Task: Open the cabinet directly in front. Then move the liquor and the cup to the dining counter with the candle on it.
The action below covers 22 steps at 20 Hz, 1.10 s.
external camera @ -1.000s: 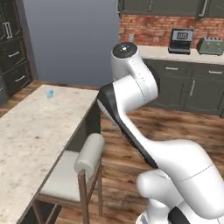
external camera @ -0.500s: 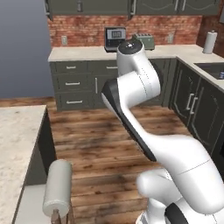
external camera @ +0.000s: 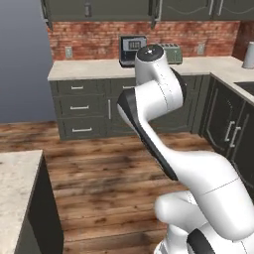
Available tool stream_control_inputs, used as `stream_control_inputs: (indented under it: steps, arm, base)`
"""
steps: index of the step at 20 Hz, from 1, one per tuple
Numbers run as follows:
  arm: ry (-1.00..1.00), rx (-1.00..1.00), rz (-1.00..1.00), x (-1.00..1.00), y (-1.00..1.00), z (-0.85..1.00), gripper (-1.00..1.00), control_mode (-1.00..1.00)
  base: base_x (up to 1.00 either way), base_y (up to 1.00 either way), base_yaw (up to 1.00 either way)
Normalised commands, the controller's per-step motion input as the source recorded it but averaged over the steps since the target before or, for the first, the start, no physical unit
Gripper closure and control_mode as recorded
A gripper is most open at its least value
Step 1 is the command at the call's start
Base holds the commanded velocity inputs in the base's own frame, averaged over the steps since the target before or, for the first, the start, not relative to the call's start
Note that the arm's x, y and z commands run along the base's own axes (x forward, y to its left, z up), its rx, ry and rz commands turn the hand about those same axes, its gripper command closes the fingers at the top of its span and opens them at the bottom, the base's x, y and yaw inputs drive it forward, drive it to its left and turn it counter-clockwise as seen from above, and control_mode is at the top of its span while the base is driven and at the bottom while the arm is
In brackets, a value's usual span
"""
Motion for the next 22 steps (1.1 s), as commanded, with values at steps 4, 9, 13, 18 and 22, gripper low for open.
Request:
stream_control_inputs:
  steps: [4,9,13,18,22]
  arm:
    - [0.0,0.0,0.0,0.0,0.0,0.0,-1.0,1.0]
    - [0.0,0.0,0.0,0.0,0.0,0.0,-1.0,1.0]
    - [0.0,0.0,0.0,0.0,0.0,0.0,-1.0,1.0]
    - [0.0,0.0,0.0,0.0,0.0,0.0,-1.0,1.0]
    - [0.0,0.0,0.0,0.0,0.0,0.0,-1.0,1.0]
  base:
    - [1.0,0.32,-0.07]
    - [1.0,0.41,-0.09]
    - [1.0,0.51,-0.12]
    - [1.0,0.57,-0.13]
    - [1.0,0.57,-0.15]
